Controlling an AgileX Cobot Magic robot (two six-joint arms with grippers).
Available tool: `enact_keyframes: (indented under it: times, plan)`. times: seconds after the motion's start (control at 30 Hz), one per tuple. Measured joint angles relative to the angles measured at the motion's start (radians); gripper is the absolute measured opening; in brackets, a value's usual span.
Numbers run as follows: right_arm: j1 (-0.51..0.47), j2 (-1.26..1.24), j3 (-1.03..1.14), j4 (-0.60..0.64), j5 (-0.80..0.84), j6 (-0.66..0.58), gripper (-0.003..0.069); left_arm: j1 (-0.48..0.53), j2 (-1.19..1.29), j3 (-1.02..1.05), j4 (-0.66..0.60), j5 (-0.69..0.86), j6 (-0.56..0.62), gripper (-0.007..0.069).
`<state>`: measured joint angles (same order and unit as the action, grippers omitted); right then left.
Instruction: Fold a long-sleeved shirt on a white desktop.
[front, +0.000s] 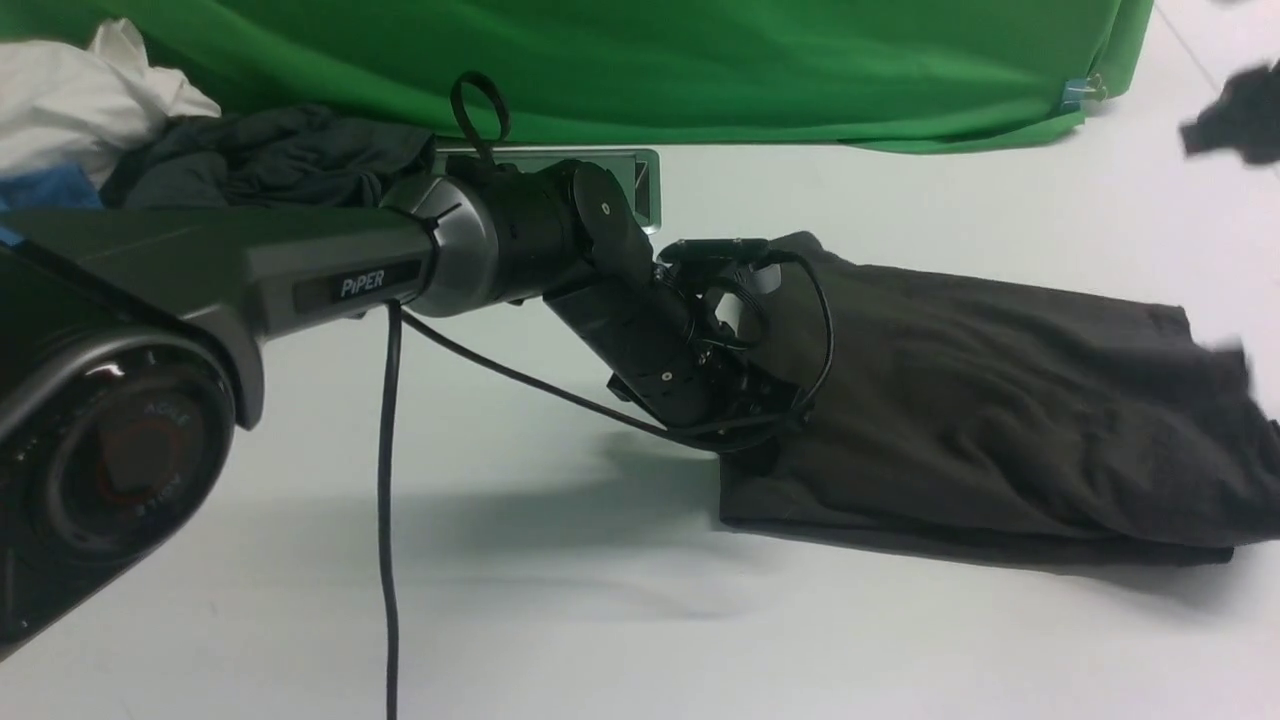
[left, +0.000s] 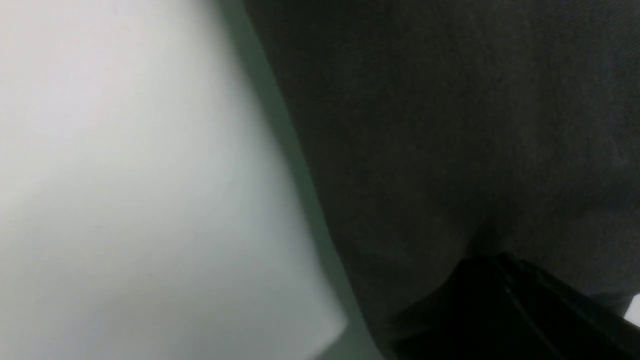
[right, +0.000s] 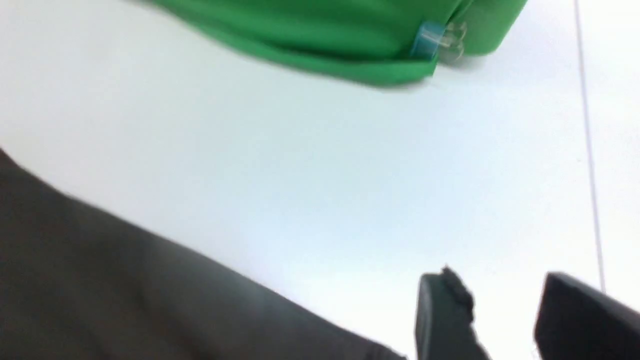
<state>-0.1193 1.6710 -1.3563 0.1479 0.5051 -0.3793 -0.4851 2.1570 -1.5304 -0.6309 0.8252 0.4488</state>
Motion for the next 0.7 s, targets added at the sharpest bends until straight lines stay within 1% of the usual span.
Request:
enact_keyframes:
  times: [0.07,0.13,0.2,0.27,0.37,0.47,0.5,0.53,0.57,0.67,0.7]
  plan:
    - [0.000,-0.049,-0.014,0.056,0.084,0.026,0.0304,0.000,-0.001,0.000,0.009,0.015,-0.002,0.0018]
    - [0.001,-0.071,-0.007,0.098,0.112,0.028,0.0303,0.000,-0.001,0.000,0.015,0.025,-0.005,0.0018]
    - [0.016,-0.100,0.047,0.164,0.148,0.018,0.0294,0.000,-0.002,0.000,0.036,0.046,-0.028,0.0018]
    - [0.052,-0.108,0.122,0.194,0.157,0.015,0.0281,0.000,-0.007,0.000,0.056,0.059,-0.058,0.0018]
    - [0.139,-0.100,0.257,0.207,0.134,0.014,0.0260,0.000,-0.033,0.041,0.073,0.059,-0.095,0.0018]
    - [0.224,-0.093,0.362,0.214,0.089,0.011,0.0251,0.014,-0.076,0.128,0.074,0.016,-0.137,0.0018]
    - [0.229,-0.093,0.362,0.214,0.087,0.011,0.0251,0.017,-0.080,0.143,0.072,0.007,-0.141,0.0018]
    - [0.260,-0.092,0.395,0.215,0.059,0.010,0.0251,0.032,-0.117,0.208,0.062,-0.032,-0.164,0.0019]
    - [0.263,-0.091,0.395,0.216,0.056,0.010,0.0251,0.037,-0.122,0.225,0.059,-0.040,-0.165,0.0019]
    - [0.294,-0.090,0.406,0.218,0.016,0.011,0.0251,0.101,-0.200,0.364,0.030,-0.096,-0.186,0.0021]
    - [0.294,-0.090,0.406,0.218,0.014,0.011,0.0251,0.101,-0.204,0.372,0.028,-0.096,-0.188,0.0021]
